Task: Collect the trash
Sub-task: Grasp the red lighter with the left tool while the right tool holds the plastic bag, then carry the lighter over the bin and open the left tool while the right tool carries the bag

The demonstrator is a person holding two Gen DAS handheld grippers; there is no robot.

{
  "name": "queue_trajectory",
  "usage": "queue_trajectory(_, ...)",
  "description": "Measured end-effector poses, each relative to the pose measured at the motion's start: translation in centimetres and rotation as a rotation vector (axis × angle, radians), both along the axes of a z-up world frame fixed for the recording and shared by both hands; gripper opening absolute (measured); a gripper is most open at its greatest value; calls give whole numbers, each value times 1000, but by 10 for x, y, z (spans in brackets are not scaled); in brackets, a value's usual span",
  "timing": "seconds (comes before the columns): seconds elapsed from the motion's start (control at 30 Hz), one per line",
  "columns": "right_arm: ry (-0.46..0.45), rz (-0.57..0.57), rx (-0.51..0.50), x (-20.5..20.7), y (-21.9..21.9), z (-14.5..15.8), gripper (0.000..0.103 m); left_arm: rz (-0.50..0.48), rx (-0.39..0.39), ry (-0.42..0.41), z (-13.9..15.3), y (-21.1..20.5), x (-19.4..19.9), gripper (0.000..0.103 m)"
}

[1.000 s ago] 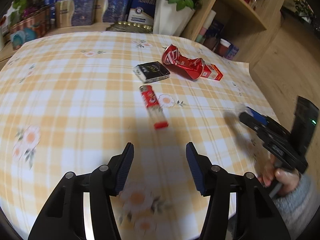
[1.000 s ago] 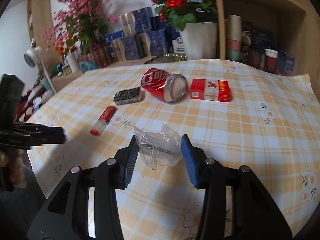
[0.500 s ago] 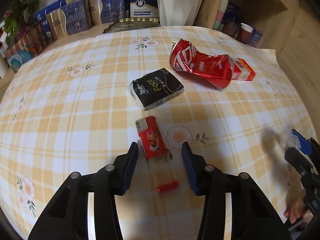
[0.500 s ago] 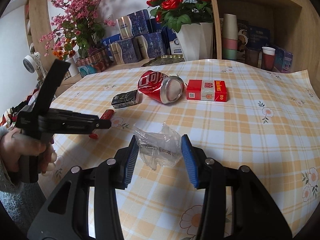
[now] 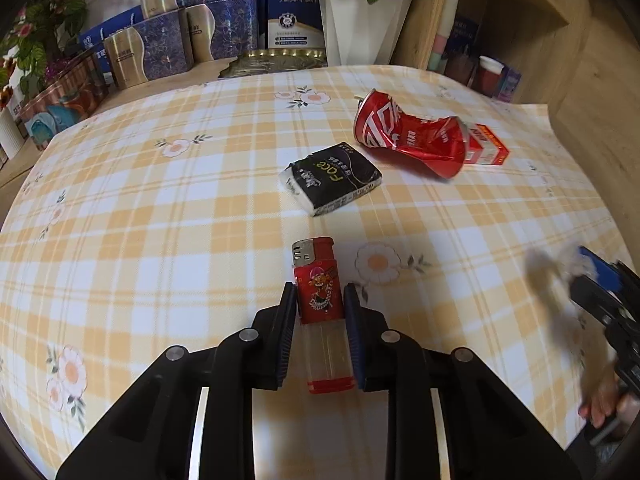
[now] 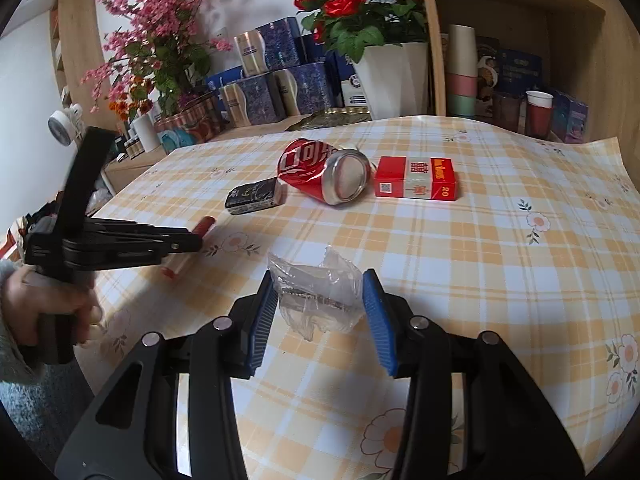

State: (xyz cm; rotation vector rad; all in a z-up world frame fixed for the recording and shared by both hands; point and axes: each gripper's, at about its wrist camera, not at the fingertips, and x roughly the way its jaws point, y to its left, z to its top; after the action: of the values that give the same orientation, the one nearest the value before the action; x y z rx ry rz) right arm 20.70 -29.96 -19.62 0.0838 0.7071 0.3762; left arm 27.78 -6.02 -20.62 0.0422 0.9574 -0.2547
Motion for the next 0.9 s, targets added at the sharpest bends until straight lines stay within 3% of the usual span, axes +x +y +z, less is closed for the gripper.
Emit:
queue_trajectory(0.5, 1, 32, -110, -4, 15, 6, 45, -106, -167, 16, 49, 43, -124, 23)
queue_trajectory(0.7, -46, 71, -118, -43, 22, 33, 45, -191, -165, 19, 51, 44, -178, 23)
queue_trajectory(0.9, -70, 63, -22, -95, 16, 55, 45, -286, -171, 69, 32, 32, -221, 23)
